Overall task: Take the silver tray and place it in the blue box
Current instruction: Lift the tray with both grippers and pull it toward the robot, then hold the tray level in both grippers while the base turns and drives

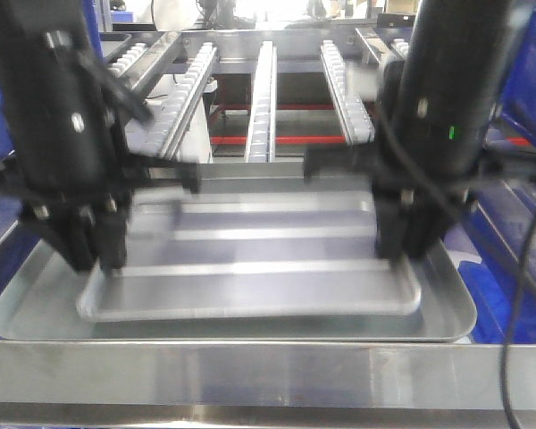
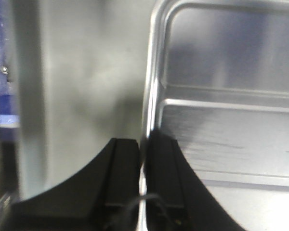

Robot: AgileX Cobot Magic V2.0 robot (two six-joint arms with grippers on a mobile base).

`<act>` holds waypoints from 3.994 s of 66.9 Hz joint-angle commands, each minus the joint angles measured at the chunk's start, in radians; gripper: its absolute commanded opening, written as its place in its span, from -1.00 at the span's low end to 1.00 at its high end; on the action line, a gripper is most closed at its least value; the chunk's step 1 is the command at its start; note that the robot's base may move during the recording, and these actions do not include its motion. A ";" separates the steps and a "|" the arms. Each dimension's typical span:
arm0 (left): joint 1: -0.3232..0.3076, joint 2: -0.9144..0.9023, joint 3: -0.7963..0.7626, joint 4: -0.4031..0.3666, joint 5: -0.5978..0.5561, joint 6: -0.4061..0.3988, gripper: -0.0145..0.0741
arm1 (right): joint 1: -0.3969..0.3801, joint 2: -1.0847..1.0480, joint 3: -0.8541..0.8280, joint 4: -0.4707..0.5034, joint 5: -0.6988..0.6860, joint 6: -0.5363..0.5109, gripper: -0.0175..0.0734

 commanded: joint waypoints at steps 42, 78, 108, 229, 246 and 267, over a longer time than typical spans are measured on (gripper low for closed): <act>-0.174 -0.336 0.109 -0.015 0.140 -0.106 -0.69 | 0.158 -0.361 0.166 -0.034 0.117 0.188 -0.50; -0.290 -0.438 0.185 0.032 0.201 -0.227 -0.69 | 0.285 -0.459 0.284 -0.066 0.134 0.328 -0.50; -0.290 -0.440 0.239 0.029 0.182 -0.258 -0.69 | 0.292 -0.459 0.284 -0.090 0.133 0.334 -0.50; -0.290 -0.440 0.235 0.023 0.186 -0.258 -0.69 | 0.292 -0.459 0.284 -0.106 0.137 0.334 -0.51; -0.290 -0.440 0.235 0.023 0.186 -0.258 -0.69 | 0.292 -0.459 0.284 -0.106 0.137 0.334 -0.51; -0.290 -0.440 0.235 0.023 0.186 -0.258 -0.69 | 0.292 -0.459 0.284 -0.106 0.137 0.334 -0.51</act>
